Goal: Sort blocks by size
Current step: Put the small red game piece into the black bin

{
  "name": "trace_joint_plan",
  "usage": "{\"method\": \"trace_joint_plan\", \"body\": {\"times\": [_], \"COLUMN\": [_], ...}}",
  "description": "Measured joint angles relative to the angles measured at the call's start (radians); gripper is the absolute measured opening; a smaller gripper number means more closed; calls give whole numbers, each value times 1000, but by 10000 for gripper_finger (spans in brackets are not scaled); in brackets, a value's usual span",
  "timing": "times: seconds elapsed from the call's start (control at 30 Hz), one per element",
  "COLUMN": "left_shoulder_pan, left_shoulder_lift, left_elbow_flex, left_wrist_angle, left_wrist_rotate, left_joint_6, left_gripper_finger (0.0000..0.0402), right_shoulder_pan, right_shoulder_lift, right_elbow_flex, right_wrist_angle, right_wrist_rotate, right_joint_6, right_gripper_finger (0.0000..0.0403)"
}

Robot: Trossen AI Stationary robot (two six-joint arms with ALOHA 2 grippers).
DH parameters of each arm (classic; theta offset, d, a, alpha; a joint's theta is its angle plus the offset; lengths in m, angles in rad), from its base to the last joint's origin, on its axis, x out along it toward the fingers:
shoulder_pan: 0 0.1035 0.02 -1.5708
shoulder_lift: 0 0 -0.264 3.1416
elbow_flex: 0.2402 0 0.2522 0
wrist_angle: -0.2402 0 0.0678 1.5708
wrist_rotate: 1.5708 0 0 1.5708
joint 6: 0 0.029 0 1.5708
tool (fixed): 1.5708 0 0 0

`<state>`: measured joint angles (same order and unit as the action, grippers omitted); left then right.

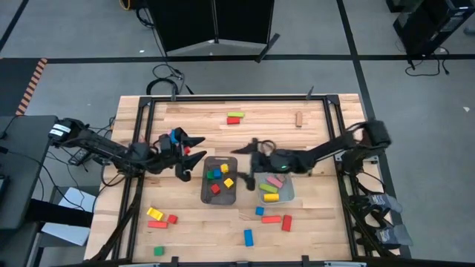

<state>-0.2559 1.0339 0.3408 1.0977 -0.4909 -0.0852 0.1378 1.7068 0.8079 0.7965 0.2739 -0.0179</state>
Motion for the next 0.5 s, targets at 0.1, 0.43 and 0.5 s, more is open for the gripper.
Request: {"method": "trace_joint_plan", "body": {"times": [0.1,0.43,0.5], "left_shoulder_pan": [1,90,120], "left_shoulder_lift": [-19,25,70], "left_elbow_flex": [29,481,597], "left_wrist_angle": [-188,-1514,-1789], "left_wrist_rotate": [-76,-117,-102], "left_joint_6": [-53,-280,-281], "left_gripper_finger": [264,263,263], "right_shoulder_pan": [9,78,94], "right_shoulder_lift": [-135,-613,-664], "right_elbow_flex": [-128,-481,-502], "right_wrist_angle": [62,106,78], "right_wrist_rotate": [62,124,126], "right_joint_6": [-35,-25,-16], "right_gripper_finger": [327,254,253]}}
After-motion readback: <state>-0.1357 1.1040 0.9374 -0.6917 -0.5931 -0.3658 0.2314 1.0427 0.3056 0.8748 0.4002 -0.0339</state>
